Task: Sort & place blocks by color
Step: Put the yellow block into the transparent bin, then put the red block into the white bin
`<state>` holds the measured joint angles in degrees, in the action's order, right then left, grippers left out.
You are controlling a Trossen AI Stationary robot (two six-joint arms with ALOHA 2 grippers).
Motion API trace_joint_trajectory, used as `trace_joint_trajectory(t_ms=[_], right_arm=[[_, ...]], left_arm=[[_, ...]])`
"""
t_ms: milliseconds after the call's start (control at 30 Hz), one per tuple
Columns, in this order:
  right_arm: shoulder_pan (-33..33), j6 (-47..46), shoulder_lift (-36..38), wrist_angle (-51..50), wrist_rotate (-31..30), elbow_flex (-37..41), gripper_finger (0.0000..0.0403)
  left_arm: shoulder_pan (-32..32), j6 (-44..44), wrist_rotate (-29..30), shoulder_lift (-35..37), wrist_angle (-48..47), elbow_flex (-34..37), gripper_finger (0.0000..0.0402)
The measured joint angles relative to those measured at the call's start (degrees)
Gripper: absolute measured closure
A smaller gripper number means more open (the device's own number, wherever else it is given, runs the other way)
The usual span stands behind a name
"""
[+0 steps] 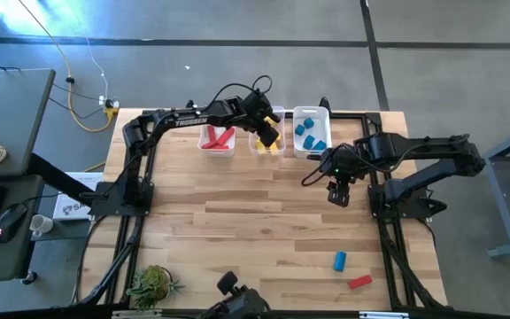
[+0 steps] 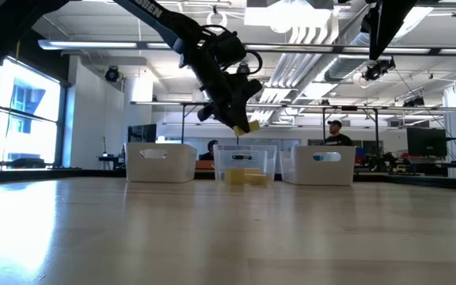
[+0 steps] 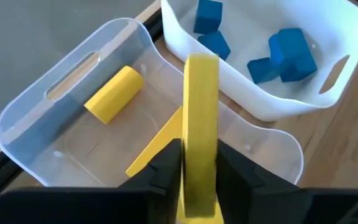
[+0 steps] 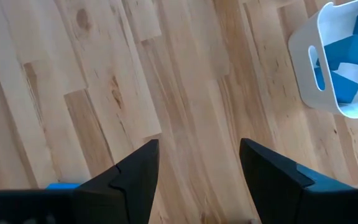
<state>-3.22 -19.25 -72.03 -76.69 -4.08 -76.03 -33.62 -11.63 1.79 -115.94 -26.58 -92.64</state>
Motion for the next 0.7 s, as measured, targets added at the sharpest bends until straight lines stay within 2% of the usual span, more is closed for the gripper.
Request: trace_joint_trajectory(t_ms=[367,500,700], right_arm=[[-0.70,-3.06,0.00,-0.20,2.32,0.02,0.0192],[-3.79,-2.98,0.00,-0.33,3.69,0.02,0.0192],[-10.97,-4.68,0.00,-0.31,3.72,0.02,0.0192]], left_arm=[[-0.41,1.19,-0.38,0.00,-0.86,-0.28,0.0263],[0.05,1.26,-3.74,0.00,-4.22,-2.53,0.0258],[3.54,1.34,-4.15,0.35,-11.53,-5.49,0.0261]])
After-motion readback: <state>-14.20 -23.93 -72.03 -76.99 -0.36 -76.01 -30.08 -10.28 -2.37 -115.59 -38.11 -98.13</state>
